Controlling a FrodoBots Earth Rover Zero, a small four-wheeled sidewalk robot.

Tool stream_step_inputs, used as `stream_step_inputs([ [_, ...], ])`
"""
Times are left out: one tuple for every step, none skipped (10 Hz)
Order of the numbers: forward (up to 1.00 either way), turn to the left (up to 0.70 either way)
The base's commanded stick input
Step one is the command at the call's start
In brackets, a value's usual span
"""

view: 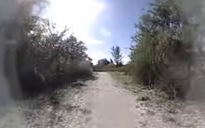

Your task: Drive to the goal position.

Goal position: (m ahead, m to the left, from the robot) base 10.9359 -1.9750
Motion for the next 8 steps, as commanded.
stream_step_inputs([
  [0.85,0.0],
  [0.85,0.0],
  [0.85,0.0],
  [0.85,0.0],
  [0.85,0.0],
  [0.85,0.0],
  [0.85,0.0],
  [0.85,0.0],
])
